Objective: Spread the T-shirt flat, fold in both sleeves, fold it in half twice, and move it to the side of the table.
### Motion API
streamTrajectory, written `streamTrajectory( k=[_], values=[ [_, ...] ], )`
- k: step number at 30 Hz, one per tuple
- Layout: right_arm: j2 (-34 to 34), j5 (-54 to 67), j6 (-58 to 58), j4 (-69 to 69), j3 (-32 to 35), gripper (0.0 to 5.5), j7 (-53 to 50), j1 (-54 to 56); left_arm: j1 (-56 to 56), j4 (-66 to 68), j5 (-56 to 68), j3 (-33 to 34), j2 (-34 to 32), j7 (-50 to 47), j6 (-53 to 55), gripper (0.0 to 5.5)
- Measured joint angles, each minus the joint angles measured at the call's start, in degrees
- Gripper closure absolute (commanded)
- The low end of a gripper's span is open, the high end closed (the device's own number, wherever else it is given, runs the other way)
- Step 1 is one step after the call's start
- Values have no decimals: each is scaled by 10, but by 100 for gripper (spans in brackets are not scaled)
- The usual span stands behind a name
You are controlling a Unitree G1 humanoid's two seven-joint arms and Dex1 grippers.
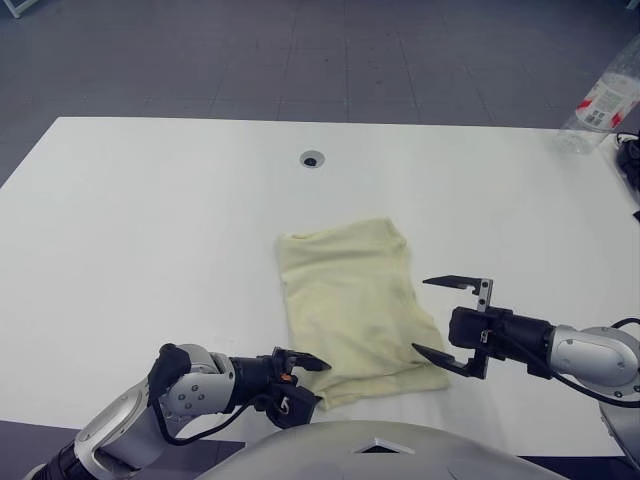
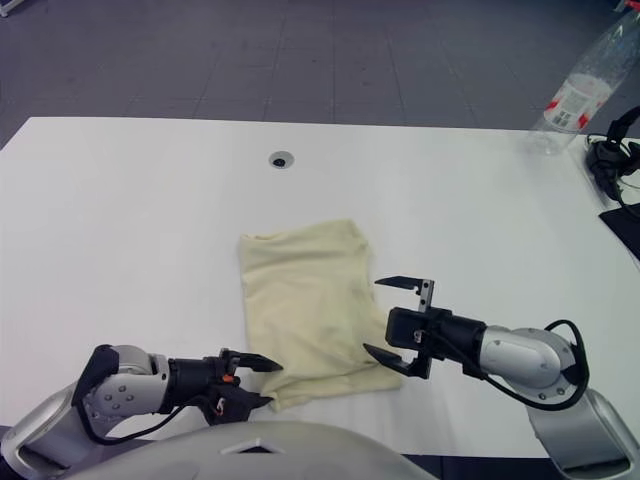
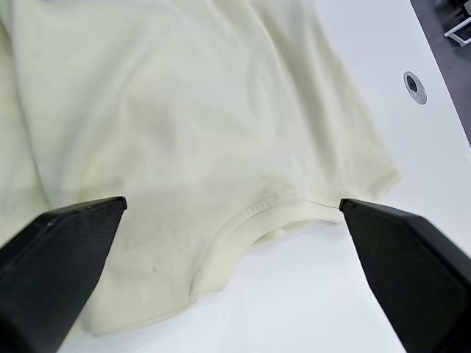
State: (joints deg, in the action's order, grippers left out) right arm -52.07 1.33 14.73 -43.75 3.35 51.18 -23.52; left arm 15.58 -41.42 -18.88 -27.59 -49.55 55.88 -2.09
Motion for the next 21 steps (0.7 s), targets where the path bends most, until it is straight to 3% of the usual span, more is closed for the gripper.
streamTrajectory(
  k=[9, 14, 21],
  values=[
    [-43, 26, -26, -18, 14, 10, 75, -62, 2, 0, 6, 7, -9, -8, -12, 537],
    [-67, -16, -46, -10, -28, 10, 91, -66, 5, -1, 10, 11, -11, -12, -17, 545],
    [-75, -88, -67, 23, -101, 123, 88, -34, 7, -1, 11, 19, -12, -19, -32, 545]
  ],
)
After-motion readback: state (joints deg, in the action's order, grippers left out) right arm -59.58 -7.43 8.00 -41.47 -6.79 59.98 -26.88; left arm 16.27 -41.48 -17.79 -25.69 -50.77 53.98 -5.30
